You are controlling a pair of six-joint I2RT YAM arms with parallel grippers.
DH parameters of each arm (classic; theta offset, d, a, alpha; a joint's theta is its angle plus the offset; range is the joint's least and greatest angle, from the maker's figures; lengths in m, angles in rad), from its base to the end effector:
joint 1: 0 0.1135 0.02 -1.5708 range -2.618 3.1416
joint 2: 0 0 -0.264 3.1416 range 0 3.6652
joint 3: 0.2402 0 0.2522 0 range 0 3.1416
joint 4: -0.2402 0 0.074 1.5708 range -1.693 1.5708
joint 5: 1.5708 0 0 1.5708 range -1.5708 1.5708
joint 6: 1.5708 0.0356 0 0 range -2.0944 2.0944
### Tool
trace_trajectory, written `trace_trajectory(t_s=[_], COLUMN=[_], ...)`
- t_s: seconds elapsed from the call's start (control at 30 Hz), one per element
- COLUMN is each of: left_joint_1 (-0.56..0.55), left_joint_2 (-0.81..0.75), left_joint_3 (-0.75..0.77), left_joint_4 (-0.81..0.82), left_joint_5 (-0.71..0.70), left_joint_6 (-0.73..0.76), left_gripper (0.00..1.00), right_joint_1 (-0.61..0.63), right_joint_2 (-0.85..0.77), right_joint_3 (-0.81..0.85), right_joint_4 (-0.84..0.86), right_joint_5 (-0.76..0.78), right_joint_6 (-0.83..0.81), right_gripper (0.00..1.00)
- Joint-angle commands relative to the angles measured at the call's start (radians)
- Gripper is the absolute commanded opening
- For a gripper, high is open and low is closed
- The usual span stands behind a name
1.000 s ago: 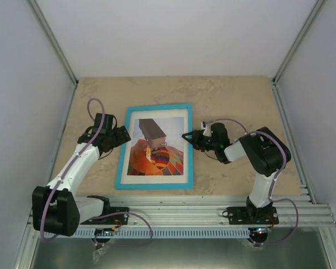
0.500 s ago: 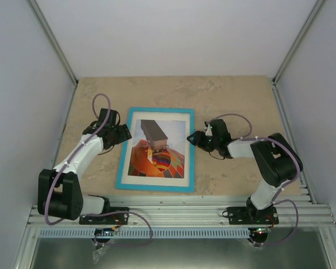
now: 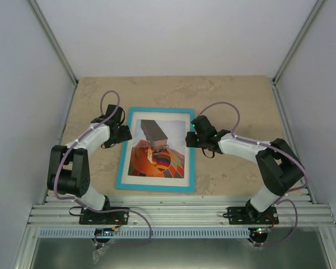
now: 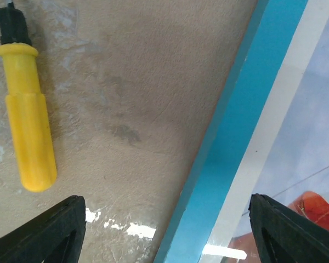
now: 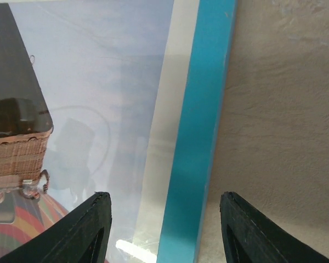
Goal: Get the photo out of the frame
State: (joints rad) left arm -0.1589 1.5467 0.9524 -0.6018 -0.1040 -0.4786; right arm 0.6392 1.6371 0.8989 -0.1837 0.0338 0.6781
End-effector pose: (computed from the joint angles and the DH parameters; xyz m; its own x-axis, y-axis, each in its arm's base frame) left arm 0.2872 -0.0423 0.1882 -0.8709 -0.3243 -0.3694 -0.3168 0.9449 -0.0828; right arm 0.2618 0.1931 0.1691 -0.8617 0.1407 -0.4875 -0.0504 0.9323 0.3581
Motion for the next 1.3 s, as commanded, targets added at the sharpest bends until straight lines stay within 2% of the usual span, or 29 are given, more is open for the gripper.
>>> trace_trajectory(t_s=[0.0,0.3,0.57,0.77,1.0,1.1,1.27], left_joint_1=[-0.001,-0.007,-0.007,-0.007,-0.007,-0.007,-0.007], left_joint_2=[0.050,0.128,0.182,0.202,0.186,0.180,0.145], left_joint_3=[0.046,0.060,0.073,0.086,0.100,0.107,0.117], left_joint_4=[-0.013,-0.013,-0.019,-0.030,-0.043,-0.051,-0.069], left_joint_5=[-0.003,0.024,0.031,0.005,-0.057,-0.072,-0.097], left_joint_6=[0.039,0.070,0.085,0.085,0.076,0.070,0.060], left_gripper=[0.83,0.82,0.72,0.55,0.30,0.24,0.18], right_joint_1=[0.040,0.084,0.110,0.137,0.167,0.172,0.174], right_joint_2=[0.059,0.141,0.188,0.220,0.249,0.250,0.231], right_joint_3=[0.057,0.096,0.135,0.166,0.231,0.251,0.264], right_joint_4=[-0.121,-0.121,-0.107,-0.090,-0.088,-0.095,-0.113], right_joint_5=[0.187,0.224,0.226,0.219,0.226,0.231,0.238], right_joint_6=[-0.025,0.010,0.041,0.066,0.059,0.049,0.029], right_gripper=[0.55,0.51,0.37,0.30,0.20,0.14,0.12])
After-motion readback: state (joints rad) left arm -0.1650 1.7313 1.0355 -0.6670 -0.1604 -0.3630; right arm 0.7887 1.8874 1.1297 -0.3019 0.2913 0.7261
